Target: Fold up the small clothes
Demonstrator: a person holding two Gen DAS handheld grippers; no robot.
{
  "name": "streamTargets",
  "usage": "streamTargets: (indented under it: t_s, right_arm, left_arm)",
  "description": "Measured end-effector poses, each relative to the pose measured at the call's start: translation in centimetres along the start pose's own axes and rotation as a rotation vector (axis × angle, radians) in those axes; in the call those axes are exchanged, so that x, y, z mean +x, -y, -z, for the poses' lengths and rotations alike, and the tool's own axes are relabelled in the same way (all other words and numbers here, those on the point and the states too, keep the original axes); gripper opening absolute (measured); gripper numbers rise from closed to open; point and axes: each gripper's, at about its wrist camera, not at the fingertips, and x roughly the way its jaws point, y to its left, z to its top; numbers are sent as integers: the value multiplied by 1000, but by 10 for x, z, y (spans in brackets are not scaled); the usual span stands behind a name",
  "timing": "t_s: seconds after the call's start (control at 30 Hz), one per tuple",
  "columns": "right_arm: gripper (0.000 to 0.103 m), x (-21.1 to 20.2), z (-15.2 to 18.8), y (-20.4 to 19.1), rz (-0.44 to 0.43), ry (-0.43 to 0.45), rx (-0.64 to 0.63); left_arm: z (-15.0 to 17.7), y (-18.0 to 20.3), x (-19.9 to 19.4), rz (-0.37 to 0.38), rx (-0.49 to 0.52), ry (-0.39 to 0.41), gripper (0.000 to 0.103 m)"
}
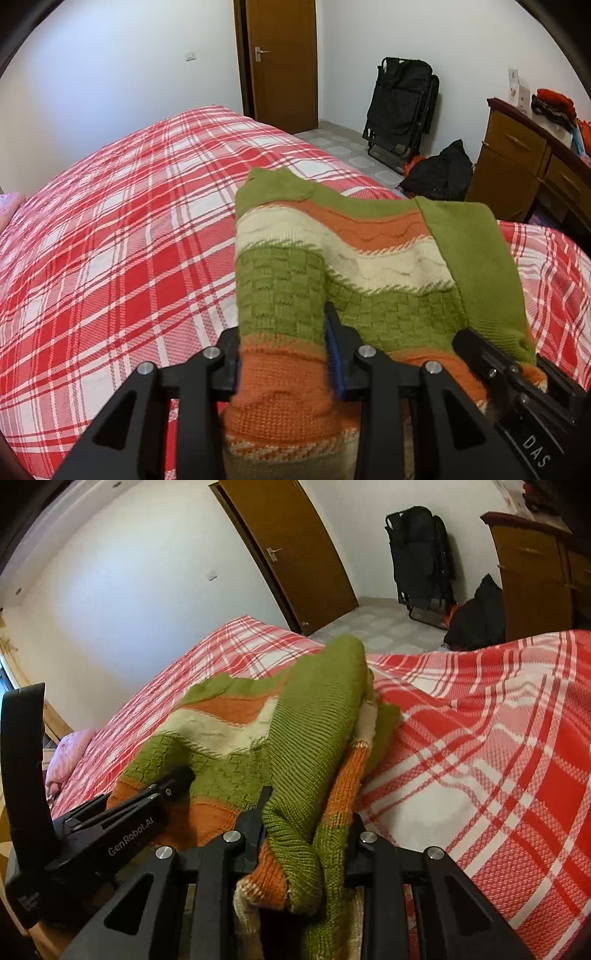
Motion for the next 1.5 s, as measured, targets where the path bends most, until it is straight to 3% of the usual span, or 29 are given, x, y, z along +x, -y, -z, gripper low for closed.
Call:
streamTargets:
  t_s: [0.13, 0.2, 0.27, 0.4, 0.47, 0.6, 0.67, 0.87, 1.07, 1.3, 1.5]
  right_arm:
    - [29, 2, 4, 0, 11, -1, -10]
    - [30, 4, 4, 1, 14, -3, -12]
    - [32, 1, 4, -2, 17, -10, -12]
    - [37, -12, 2, 10, -23, -24, 49]
    - [37, -30, 5, 9, 1, 13, 36]
    - [37, -73, 16, -17, 107, 117, -146]
    - [37, -89, 26, -32, 112, 142, -224]
    - [31, -81, 62, -58, 48, 32, -349]
    - [31, -51, 65, -28, 55, -99, -227]
    - [31, -77, 74, -33, 69, -102, -216]
    - [32, -106, 99, -37, 137, -103, -241]
  left_arm:
    - [3, -5, 2, -13, -27, -11, 53]
    - [5, -11, 1, -51, -39, -20, 74]
    - [8, -19, -2, -71, -55, -31, 81]
    - [16, -40, -22, -56, -106, -27, 81]
    - [22, -46, -35, -73, -97, -7, 81]
    - [37, -58, -56, -115, -106, 10, 81]
    - [44, -63, -59, -128, -132, -5, 81]
    - [64, -56, -56, -152, -134, -66, 81]
    - [68, -50, -58, -194, -106, -78, 81]
    - [84, -47, -71, -195, -97, -103, 81]
    - [107, -42, -84, -203, -74, -121, 81]
